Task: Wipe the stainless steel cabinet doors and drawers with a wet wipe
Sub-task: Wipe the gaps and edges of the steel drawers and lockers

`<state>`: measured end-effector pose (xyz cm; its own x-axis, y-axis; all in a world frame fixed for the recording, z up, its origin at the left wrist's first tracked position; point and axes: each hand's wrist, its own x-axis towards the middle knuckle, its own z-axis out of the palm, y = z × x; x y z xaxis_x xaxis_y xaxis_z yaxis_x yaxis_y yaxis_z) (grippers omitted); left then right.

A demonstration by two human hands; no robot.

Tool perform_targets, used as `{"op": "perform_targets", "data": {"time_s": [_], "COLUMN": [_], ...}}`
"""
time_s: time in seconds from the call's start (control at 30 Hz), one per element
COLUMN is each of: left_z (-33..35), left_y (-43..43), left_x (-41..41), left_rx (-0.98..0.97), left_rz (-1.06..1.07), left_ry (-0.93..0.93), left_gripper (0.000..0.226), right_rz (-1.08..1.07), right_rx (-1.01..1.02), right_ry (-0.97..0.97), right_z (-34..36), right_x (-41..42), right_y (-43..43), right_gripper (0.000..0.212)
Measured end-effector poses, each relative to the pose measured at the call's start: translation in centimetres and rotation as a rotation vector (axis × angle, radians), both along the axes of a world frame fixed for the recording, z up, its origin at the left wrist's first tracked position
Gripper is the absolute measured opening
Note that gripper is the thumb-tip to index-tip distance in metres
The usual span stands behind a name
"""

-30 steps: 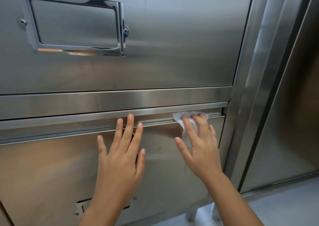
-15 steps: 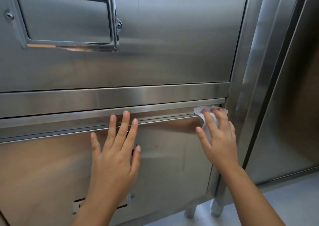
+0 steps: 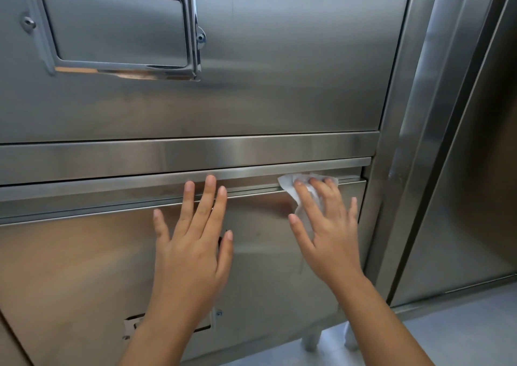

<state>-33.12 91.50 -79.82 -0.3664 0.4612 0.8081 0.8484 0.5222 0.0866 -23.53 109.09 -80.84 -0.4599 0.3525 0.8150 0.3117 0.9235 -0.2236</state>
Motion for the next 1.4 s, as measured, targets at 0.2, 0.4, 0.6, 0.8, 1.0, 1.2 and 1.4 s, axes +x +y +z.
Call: {"op": "perform_targets", "data": {"time_s": [0.2,0.4,0.6,0.8,1.0,1.2,1.4], "left_z": [0.0,0.2,0.5,0.7,0.6,0.8,1.3], "left_y": [-0.3,-1.0,-1.2,-2.3,-3.7,-5.3,-7.1], "left_x": [0.0,-0.5,-0.3,-0.6,-1.3,-2.0,-3.0], "left_rx": [-0.007,0.001,0.01,0.008,-0.003,0.005,0.049], "left_rz": [-0.004,0.008,0.021,0.072,0.108,0.149,0.175], "left_ry": [0.001,-0.002,-0.012,-0.001,0.0,-0.019,-0.044], "left_gripper": [0.056,0.056,0.056,0.055,0.056,0.057,0.057], "right_rz": [-0.06,-0.001,0.02,-0.022,0.006,0.039,0.024], "right_rx": [-0.025,0.041,0.113,0.002,0.024,0.046,0.09], "right_ry": [0.058,0.091,0.053,0.121,0.109,0.094,0.049], "right_z": [-0.2,-0.5,-0.1,0.1,0.1,0.4,1.2], "right_x": [-0.6,-3.0,-2.4,-2.2,-3.6,-5.1,-6.6], "right_y": [-0.8,-4.4,-3.4,-2.9,-5.4,-8.8,-12.7], "right_gripper": [0.058,0.056,0.051,0.053,0.056,0.067,0.067]}}
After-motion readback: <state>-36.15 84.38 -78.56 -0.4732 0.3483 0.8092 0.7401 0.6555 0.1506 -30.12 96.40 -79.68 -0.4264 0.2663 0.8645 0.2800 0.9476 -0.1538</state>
